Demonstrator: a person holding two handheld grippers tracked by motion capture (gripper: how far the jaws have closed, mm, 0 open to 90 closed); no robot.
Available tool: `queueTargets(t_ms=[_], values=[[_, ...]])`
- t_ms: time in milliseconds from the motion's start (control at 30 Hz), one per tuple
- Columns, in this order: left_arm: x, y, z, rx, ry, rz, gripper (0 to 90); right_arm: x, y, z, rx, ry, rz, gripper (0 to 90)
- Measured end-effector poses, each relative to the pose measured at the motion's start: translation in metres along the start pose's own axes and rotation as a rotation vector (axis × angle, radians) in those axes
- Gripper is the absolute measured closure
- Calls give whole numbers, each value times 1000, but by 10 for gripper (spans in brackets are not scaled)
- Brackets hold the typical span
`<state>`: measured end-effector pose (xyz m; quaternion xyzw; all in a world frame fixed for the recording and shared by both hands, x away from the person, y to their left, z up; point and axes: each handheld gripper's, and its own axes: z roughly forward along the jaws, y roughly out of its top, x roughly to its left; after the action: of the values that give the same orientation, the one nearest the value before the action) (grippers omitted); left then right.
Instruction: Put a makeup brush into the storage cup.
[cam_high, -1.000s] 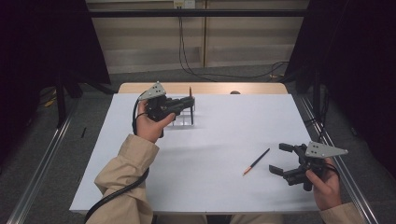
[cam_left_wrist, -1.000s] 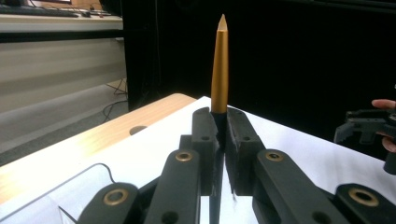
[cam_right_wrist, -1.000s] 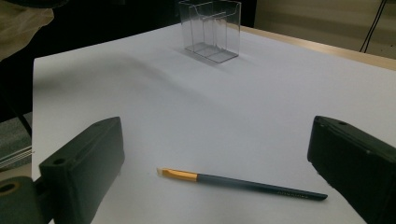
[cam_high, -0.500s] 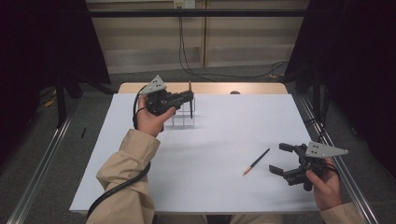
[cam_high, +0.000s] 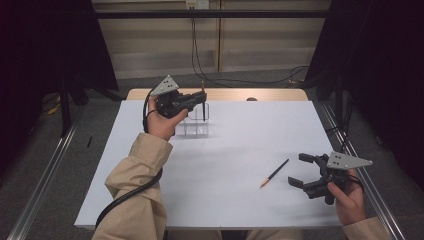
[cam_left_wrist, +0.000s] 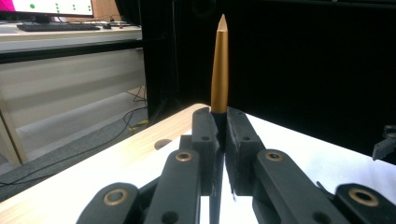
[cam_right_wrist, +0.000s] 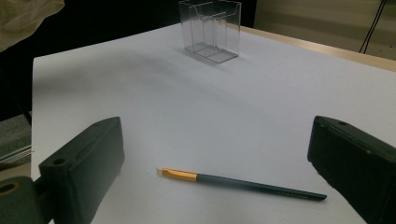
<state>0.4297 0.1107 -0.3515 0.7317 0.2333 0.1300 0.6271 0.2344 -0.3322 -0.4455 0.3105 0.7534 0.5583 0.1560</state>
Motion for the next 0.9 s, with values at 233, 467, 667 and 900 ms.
queueTargets(t_ms=[233,467,667,900], values=[[5,3,3,-2,14,4,835,0,0,0,0,3,1,34],[10,5,6,-6,31,4,835,0,0,0,0,3,0,34],[15,5,9,-10,46,4,835,0,0,1,3,3,-1,34],[21,4,12,-18,76,-4,835,0,0,1,0,6,-2,33]])
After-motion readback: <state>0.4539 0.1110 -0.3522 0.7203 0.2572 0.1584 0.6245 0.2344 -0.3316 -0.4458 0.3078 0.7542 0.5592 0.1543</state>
